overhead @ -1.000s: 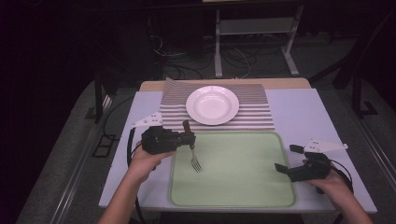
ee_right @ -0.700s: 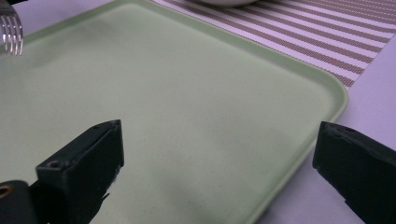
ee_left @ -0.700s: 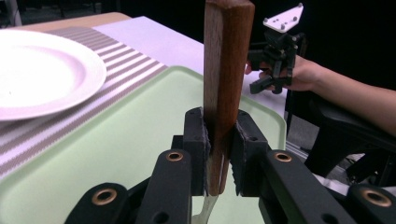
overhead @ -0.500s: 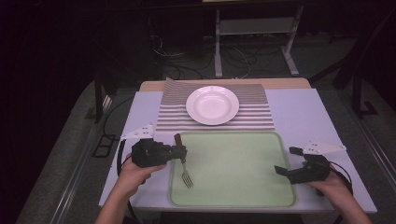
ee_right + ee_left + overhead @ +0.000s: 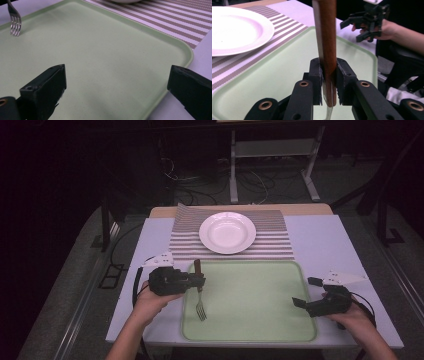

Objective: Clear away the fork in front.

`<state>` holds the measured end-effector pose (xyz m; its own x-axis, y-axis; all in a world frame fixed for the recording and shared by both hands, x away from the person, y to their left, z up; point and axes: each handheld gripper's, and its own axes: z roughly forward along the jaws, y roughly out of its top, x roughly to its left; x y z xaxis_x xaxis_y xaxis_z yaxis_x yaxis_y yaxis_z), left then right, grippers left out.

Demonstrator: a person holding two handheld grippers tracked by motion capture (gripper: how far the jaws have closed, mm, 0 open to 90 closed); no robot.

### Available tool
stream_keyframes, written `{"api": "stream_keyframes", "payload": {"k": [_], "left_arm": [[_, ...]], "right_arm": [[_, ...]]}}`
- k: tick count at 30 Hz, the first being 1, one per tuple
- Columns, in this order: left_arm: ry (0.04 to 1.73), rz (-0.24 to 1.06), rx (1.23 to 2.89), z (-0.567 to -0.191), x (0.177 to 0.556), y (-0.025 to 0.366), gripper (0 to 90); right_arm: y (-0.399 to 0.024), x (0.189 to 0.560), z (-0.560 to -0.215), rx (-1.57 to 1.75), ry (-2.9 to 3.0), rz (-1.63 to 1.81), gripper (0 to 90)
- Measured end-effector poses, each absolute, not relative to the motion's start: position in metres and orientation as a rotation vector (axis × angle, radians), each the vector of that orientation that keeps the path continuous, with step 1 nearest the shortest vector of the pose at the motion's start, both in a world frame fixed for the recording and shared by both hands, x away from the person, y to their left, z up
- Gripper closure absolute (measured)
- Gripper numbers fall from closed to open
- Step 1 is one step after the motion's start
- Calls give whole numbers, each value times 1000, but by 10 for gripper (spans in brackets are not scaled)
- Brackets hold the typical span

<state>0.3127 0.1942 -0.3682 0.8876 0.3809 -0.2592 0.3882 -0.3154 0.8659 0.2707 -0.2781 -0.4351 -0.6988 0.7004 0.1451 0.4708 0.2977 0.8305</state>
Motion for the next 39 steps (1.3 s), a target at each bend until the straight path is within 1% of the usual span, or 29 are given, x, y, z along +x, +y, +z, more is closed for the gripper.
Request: {"api": "stream_keyframes", "payload": {"k": [6, 11, 20, 25, 29, 39], "left_arm": [[570, -10, 1976, -377, 331, 180, 741], [612, -19, 1996, -390, 346, 170, 722], [660, -53, 2031, -410, 348, 168, 682], [726, -69, 2032, -420, 349, 171, 667], [746, -69, 2044, -425, 349, 170, 666], [779, -80, 2140, -438, 350, 161, 685]], "right_arm": [[-278, 270, -435, 1077, 2312, 1360, 23], [-280, 270, -435, 1084, 2305, 1361, 24], [-277, 270, -436, 1066, 2321, 1343, 24], [-277, 270, -436, 1055, 2329, 1325, 25], [-276, 270, -436, 1055, 2332, 1321, 25], [-276, 270, -438, 1044, 2341, 1301, 25]]}}
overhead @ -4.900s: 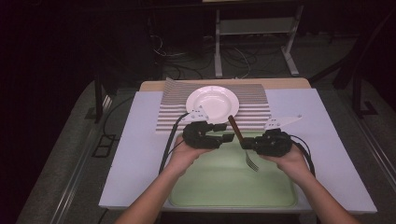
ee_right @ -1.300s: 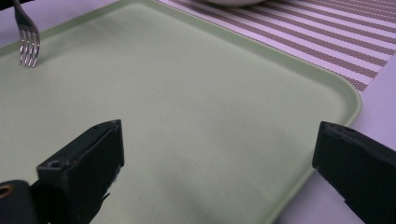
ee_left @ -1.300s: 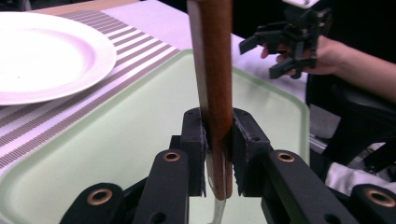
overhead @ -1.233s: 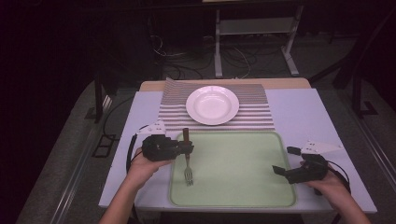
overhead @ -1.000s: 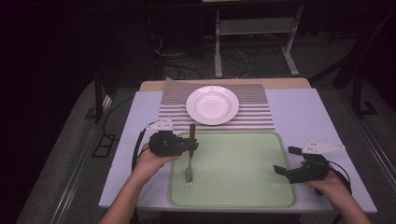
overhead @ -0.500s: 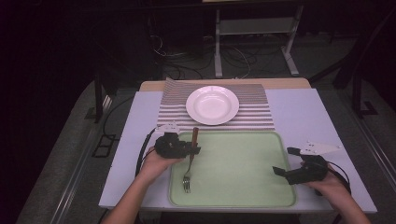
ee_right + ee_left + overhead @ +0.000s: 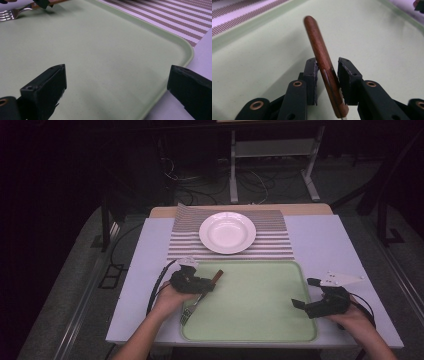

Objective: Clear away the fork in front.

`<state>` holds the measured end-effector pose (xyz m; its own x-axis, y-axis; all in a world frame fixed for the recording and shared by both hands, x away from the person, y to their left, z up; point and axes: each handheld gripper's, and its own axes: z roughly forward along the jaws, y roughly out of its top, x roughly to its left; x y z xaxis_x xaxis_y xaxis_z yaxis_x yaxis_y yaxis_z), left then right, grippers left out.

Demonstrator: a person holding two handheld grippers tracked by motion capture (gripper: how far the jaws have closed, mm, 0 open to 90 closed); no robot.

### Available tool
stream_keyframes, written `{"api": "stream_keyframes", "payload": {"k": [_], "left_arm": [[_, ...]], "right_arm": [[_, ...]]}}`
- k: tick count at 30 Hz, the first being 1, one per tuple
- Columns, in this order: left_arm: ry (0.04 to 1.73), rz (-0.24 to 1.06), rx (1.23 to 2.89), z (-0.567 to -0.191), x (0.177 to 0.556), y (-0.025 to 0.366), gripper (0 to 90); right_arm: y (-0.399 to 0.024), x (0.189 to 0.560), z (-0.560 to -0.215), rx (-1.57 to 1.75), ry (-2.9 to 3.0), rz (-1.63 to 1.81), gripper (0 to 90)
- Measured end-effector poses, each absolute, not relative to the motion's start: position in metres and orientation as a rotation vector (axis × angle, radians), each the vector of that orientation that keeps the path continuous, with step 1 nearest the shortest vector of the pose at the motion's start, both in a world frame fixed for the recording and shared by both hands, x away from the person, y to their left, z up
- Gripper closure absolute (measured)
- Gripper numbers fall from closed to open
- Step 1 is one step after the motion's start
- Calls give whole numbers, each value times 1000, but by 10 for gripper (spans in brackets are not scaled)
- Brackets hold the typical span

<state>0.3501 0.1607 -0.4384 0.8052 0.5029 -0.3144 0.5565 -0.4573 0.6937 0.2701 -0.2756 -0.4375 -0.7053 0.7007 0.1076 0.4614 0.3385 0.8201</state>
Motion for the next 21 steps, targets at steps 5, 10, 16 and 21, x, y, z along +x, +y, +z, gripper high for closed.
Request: {"api": "stream_keyframes", "payload": {"k": [5, 10, 16, 21], "left_arm": [[783, -87, 2146, -441, 351, 158, 703], [780, -88, 2149, -441, 351, 158, 706], [724, -83, 2099, -432, 345, 155, 797], [672, -77, 2114, -427, 342, 143, 889]], "right_arm": [[-275, 270, -437, 1046, 2341, 1299, 25], [-275, 271, -437, 1042, 2343, 1299, 25], [-275, 271, -438, 1045, 2344, 1295, 25], [-274, 271, -438, 1041, 2349, 1290, 25]]}}
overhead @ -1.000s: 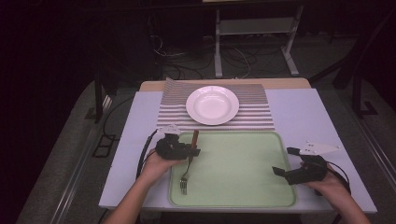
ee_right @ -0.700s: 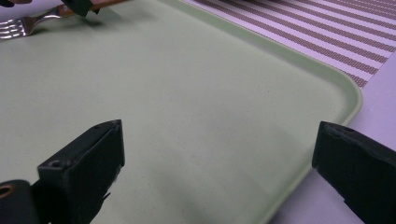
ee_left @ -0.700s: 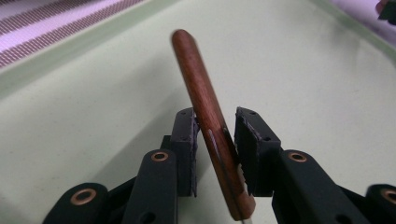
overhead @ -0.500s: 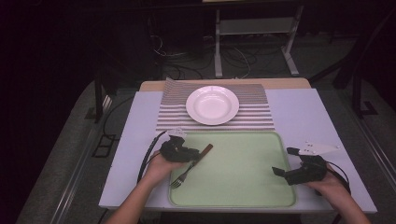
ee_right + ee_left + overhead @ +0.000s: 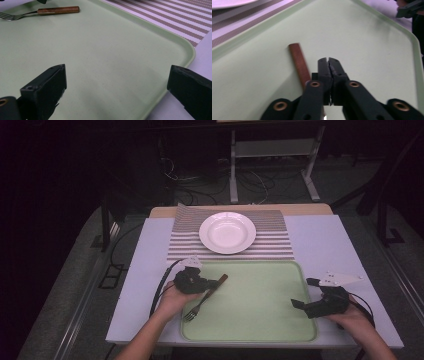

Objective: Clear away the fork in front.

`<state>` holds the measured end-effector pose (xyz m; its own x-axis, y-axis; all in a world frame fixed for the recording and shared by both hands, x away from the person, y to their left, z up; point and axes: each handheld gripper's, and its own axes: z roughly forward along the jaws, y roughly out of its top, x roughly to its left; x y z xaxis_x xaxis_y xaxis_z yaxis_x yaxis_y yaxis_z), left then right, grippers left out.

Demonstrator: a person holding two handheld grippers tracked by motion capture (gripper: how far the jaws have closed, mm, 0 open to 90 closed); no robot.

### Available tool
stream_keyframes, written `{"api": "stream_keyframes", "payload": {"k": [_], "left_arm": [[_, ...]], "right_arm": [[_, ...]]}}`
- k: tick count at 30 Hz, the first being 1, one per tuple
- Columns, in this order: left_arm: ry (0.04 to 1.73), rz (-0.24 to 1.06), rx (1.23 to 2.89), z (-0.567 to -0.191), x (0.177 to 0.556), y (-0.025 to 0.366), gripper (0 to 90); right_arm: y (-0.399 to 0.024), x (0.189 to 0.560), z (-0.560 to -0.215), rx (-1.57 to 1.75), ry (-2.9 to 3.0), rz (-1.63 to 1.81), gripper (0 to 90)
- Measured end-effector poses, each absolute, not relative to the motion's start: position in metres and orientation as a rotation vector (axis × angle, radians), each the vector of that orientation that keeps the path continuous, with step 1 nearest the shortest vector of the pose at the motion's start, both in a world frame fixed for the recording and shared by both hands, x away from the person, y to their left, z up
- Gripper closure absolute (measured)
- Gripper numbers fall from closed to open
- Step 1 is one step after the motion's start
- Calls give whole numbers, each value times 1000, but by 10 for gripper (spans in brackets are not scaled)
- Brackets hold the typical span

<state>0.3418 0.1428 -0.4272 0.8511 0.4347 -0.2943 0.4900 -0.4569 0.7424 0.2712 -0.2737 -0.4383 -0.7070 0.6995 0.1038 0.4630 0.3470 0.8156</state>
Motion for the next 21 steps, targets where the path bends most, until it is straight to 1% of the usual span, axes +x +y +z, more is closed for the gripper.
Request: {"api": "stream_keyframes", "payload": {"k": [4, 5, 8, 21], "left_arm": [[644, -63, 2191, -433, 342, 129, 890], [635, -45, 2241, -438, 342, 123, 890], [637, -37, 2270, -441, 342, 122, 890], [690, 10, 2285, -442, 347, 131, 890]], "right_arm": [[-272, 272, -439, 1038, 2355, 1287, 25], [-272, 272, -439, 1037, 2356, 1286, 25], [-272, 272, -439, 1037, 2357, 1285, 25], [-271, 272, -440, 1038, 2361, 1282, 26]]}}
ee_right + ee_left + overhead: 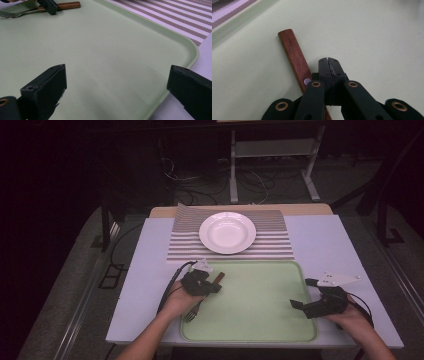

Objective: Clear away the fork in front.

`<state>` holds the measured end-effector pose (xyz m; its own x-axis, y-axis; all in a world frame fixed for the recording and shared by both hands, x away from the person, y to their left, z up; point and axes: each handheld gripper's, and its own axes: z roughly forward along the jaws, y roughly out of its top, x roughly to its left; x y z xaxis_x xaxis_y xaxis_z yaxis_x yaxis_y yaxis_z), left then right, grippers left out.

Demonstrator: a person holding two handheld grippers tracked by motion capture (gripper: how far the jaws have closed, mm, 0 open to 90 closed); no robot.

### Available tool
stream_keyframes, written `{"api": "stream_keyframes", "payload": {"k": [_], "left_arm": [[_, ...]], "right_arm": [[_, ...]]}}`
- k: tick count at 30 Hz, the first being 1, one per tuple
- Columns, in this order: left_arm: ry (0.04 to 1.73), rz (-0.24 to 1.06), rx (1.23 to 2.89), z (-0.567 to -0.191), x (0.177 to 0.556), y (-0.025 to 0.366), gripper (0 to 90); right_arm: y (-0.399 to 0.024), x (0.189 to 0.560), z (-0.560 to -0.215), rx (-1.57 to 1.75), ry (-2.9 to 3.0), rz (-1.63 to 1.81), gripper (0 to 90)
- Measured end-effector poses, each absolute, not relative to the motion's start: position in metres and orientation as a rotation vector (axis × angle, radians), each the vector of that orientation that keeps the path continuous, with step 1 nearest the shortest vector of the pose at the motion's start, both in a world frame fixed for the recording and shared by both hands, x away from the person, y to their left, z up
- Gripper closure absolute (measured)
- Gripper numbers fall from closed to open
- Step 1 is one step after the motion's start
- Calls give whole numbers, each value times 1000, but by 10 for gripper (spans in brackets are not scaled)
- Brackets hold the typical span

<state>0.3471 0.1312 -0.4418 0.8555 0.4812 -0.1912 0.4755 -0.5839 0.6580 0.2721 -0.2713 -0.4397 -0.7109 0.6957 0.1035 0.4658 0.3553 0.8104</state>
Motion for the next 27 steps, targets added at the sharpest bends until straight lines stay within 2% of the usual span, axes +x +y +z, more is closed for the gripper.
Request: {"api": "stream_keyframes", "payload": {"k": [20, 27], "left_arm": [[794, 107, 2277, -440, 357, 167, 887], [821, 104, 2264, -440, 359, 180, 878]], "right_arm": [[-271, 270, -439, 1013, 2370, 1266, 26], [-271, 270, -440, 1022, 2365, 1264, 26]]}}
